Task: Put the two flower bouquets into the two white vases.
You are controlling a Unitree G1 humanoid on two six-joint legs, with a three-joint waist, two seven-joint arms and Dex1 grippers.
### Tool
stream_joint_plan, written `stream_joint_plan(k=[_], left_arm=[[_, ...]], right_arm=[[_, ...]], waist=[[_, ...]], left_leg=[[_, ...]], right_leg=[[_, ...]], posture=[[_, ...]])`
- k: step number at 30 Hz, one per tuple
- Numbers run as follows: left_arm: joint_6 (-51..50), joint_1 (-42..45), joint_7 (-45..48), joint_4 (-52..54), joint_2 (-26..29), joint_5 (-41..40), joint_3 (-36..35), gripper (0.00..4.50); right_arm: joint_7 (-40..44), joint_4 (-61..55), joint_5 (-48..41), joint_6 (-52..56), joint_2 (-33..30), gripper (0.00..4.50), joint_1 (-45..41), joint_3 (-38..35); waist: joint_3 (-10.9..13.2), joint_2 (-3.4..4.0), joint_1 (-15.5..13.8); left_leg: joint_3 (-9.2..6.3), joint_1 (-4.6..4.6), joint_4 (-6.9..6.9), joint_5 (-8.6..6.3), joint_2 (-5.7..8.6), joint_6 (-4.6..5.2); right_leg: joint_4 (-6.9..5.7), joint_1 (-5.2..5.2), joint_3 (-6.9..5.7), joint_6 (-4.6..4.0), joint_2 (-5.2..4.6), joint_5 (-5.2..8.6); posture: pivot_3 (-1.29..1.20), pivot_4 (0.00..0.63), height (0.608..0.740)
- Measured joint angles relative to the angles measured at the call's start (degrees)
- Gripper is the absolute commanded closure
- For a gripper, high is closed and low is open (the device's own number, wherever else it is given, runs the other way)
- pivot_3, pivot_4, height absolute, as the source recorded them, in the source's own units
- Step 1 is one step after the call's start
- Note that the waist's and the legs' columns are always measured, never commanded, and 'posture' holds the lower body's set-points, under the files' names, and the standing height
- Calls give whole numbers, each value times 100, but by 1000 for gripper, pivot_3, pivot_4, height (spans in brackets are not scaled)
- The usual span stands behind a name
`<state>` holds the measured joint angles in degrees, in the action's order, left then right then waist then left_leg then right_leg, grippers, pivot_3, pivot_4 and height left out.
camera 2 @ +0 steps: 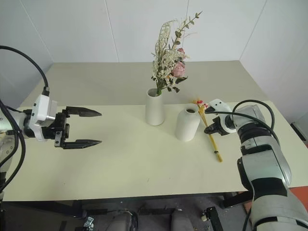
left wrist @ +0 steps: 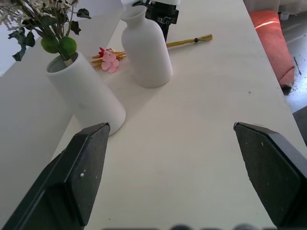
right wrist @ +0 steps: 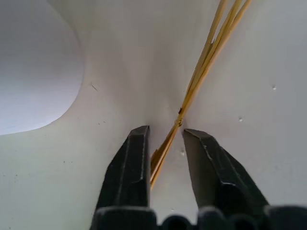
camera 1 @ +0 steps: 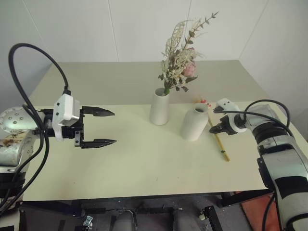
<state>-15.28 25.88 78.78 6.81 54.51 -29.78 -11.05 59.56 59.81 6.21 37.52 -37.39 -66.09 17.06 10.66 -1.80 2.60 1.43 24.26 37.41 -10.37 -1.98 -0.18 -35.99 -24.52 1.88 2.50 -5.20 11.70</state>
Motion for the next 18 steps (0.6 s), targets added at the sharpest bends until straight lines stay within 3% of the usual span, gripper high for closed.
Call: stream_joint_plan(k=[1,5,10,15,18], left_arm=[[4,-2,-16,0,0,0,-41,0],[20,-2,-40,-6,14,2,-131,0],[-125,68,-158,-3,23,-269,-281,0],[-406,132,-266,32,30,-756,-689,0],[-443,109,-290,23,38,-817,-784,0]], right_arm=[[6,51,21,-14,0,4473,-2,-2],[-199,179,34,-87,0,4473,-15,-156],[-1462,180,-237,-645,-196,4473,43,-1087],[-3044,-1426,-614,-2172,-462,4473,949,-2395],[-3333,-2577,-1424,-2383,-214,4473,1384,-3362]], waist=[[0,0,-1],[0,0,-4],[1,0,-16],[1,0,-17],[1,0,19]], left_leg=[[0,0,0,0,0,0],[0,1,0,0,0,0],[0,5,-6,0,1,0],[2,2,-21,0,1,0],[5,-8,-22,1,-1,0]], right_leg=[[0,0,0,0,0,0],[1,1,0,0,-1,0],[4,-4,0,0,-2,0],[8,-5,1,7,-2,4],[0,-4,13,6,3,3]], posture=[[0,150,740],[0,150,740],[0,150,740],[0,150,740],[0,150,740]])
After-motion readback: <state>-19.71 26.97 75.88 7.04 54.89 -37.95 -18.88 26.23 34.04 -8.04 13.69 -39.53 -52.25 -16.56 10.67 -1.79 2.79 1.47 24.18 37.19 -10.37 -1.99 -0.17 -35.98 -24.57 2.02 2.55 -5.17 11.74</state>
